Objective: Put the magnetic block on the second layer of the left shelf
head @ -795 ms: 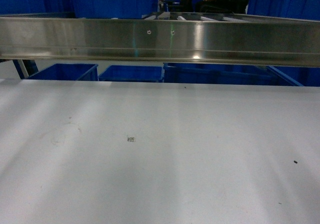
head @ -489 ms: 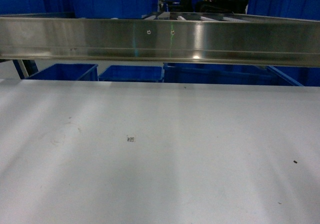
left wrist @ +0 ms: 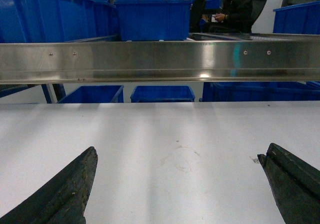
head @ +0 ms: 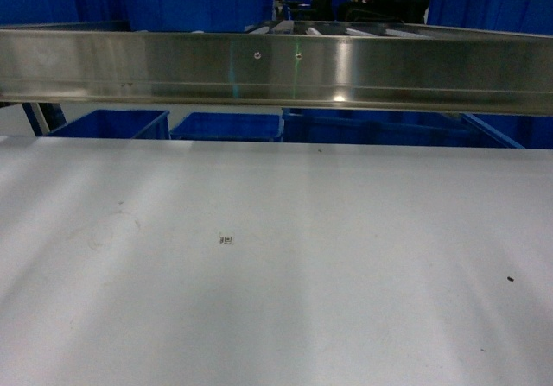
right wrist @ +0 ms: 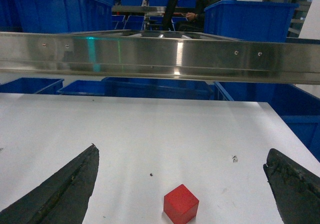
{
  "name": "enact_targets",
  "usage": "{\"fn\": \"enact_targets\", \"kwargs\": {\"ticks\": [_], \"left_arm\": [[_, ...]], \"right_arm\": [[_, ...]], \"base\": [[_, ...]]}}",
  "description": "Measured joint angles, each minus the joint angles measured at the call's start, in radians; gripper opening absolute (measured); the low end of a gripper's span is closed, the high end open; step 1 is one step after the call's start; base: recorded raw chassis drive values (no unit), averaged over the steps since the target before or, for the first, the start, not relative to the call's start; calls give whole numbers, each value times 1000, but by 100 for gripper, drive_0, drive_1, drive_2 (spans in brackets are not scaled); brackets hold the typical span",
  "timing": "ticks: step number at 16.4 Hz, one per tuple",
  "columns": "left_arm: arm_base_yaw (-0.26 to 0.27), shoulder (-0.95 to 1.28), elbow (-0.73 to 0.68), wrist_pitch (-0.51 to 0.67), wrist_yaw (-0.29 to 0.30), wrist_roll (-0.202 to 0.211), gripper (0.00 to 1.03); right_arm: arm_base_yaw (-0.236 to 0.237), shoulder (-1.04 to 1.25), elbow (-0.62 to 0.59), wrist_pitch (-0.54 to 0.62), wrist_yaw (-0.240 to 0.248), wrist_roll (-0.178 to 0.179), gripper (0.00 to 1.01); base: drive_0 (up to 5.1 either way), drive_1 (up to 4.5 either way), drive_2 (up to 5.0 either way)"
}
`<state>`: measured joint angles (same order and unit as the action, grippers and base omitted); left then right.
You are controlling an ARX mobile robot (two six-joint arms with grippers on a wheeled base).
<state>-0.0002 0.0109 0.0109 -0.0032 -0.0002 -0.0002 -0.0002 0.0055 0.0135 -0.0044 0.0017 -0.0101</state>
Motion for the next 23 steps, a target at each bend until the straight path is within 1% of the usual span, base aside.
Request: {"fn": "enact_targets", "kwargs": {"ticks": [9, 10, 11, 12, 13, 14, 15, 16, 17, 18, 19, 20, 21, 22, 23], "left_arm": [[0, 0, 0, 0, 0, 0, 98], [0, 0, 0, 0, 0, 0, 98], [0, 0, 0, 0, 0, 0, 98], [0, 0, 0, 0, 0, 0, 98], [0, 0, 0, 0, 0, 0, 98], [0, 0, 0, 0, 0, 0, 98], [0, 0, 0, 0, 0, 0, 98], [0, 0, 0, 0, 0, 0, 98], [0, 0, 0, 0, 0, 0, 98], [0, 0, 0, 0, 0, 0, 98], [0, 0, 0, 0, 0, 0, 98], [0, 0, 0, 0, 0, 0, 98], [0, 0, 0, 0, 0, 0, 98], [0, 0, 0, 0, 0, 0, 98], [0, 0, 0, 0, 0, 0, 98]], "right_arm": [[0, 0, 0, 0, 0, 0, 98], [2, 12, -1, 25, 2, -2, 98], [-12, 139, -2, 204, -13, -10, 98], [-50, 298, 0, 321, -37, -3, 98], [-59, 335, 0, 346, -38, 0, 98], [-108, 565, 16, 475, -40, 20, 98], [-145, 812, 85, 573, -59, 42, 98], [-149, 1010, 188, 601, -79, 52, 98], [-152, 1154, 254, 616, -116, 64, 98], [-151, 1274, 294, 605, -150, 71, 98], [-150, 1382, 314, 595, -160, 74, 98], [-142, 1439, 323, 593, -157, 74, 98], [-134, 1479, 329, 613, -140, 73, 98], [-128, 1513, 336, 631, -137, 73, 98], [-115, 1574, 341, 676, -123, 74, 98]], "base": [[0, 0, 0], [0, 0, 0], [0, 0, 0], [0, 0, 0], [0, 0, 0], [0, 0, 0], [0, 0, 0], [0, 0, 0], [0, 0, 0], [0, 0, 0], [0, 0, 0], [0, 0, 0], [0, 0, 0], [0, 0, 0], [0, 0, 0]]}}
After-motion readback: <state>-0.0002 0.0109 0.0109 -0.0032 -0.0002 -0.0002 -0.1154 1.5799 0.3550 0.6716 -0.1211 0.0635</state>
